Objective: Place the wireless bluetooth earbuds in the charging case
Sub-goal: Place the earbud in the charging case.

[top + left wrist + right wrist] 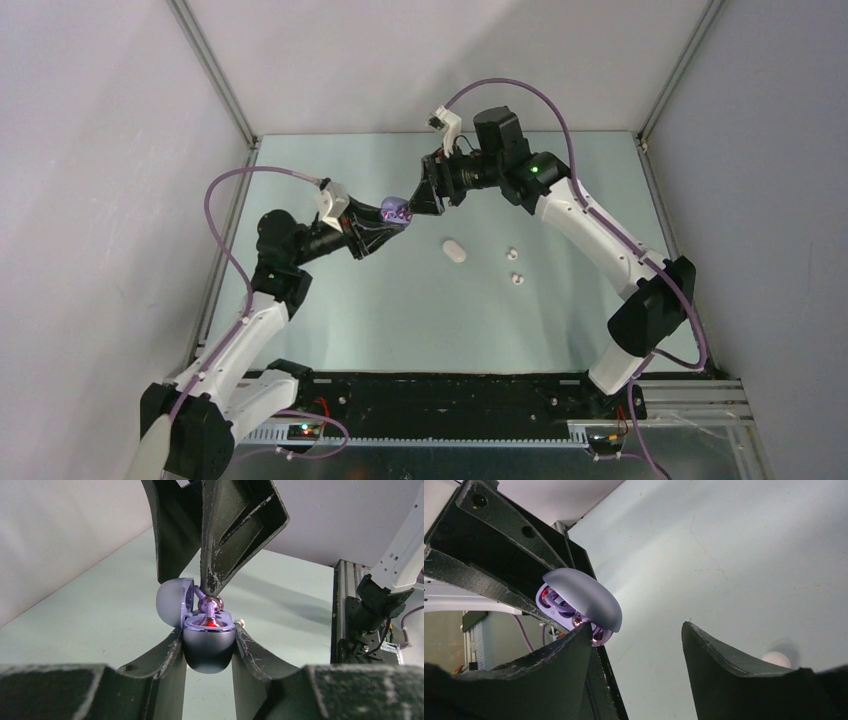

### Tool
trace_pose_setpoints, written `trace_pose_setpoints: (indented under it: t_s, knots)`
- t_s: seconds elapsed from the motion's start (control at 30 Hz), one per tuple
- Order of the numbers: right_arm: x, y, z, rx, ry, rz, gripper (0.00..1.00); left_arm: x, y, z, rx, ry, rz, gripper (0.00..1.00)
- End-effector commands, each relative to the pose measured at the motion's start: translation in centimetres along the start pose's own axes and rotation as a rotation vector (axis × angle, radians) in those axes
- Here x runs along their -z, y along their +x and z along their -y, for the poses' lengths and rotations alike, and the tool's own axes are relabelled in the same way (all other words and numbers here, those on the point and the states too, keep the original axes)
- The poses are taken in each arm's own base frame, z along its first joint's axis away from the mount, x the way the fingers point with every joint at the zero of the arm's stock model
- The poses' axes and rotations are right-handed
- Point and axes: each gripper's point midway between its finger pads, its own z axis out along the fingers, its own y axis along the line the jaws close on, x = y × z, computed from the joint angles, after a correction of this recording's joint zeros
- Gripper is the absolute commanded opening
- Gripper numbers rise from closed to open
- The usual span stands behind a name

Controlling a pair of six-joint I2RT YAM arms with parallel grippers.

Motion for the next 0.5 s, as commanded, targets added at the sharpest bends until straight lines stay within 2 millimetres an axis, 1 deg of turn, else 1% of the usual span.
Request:
trace_pose_setpoints:
  t_s: [0.0, 0.27, 0.47]
  knots:
    - [0.33, -1.63, -0.71, 0.04, 0.012, 0.034, 0.7, -0.24, -2.92, 0.72, -0.096, 0.032, 0.053, 0.0]
    - [0.14, -1.36, -1.08, 0.058, 0.008, 0.026, 0.7, -0.33, -2.71, 0.41, -0.082, 0.016, 0.049, 0.0]
    - [0.17, -1.23, -1.51, 0.083, 0.008, 0.023, 0.7, -0.48, -3.08, -0.13, -0.028, -0.019, 0.074, 0.0]
